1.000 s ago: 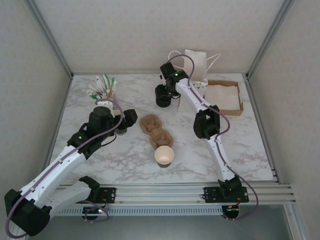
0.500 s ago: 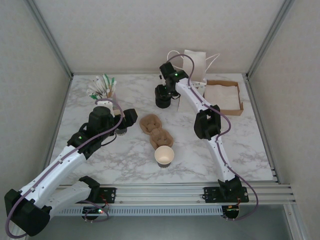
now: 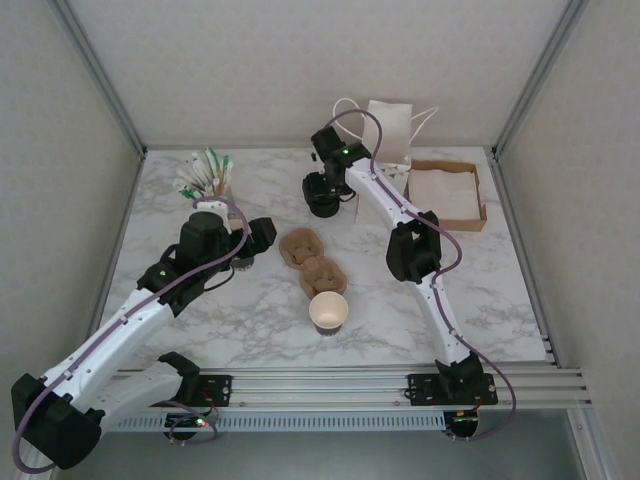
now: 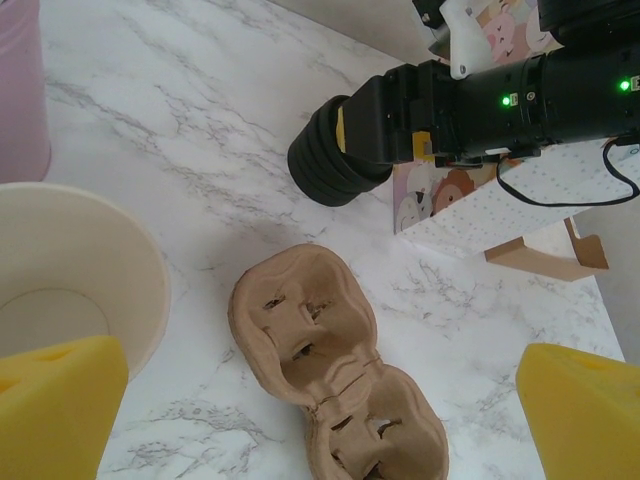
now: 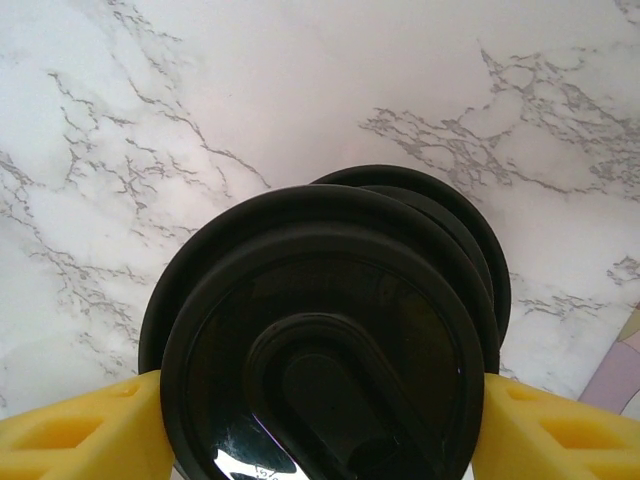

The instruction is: Pack the takeout coffee

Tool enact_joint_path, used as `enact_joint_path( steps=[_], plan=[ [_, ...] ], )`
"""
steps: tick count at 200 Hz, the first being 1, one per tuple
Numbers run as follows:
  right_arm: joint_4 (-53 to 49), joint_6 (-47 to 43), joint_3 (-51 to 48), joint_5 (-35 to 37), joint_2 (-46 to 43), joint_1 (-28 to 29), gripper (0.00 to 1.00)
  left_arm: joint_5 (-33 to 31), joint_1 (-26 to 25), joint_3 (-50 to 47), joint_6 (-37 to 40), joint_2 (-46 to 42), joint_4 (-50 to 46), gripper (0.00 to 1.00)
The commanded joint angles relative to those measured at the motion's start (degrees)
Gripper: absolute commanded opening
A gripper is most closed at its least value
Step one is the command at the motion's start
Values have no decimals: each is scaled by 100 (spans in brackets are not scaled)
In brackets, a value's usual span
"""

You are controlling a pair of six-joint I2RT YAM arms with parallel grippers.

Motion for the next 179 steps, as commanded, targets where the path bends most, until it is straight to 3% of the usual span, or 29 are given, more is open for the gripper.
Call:
enact_joint_path(
  steps=[1,95,179],
  plan=[
    [-47,44,152,159,63,-17,73,95,62,52,-42,-11,136,100],
    [-60,22,441,209,313,-162,73,113,62,52,-42,19,138,100],
    [-84,30,582,150,415,-187,81,129,62,61,-51,24,129,100]
  ],
)
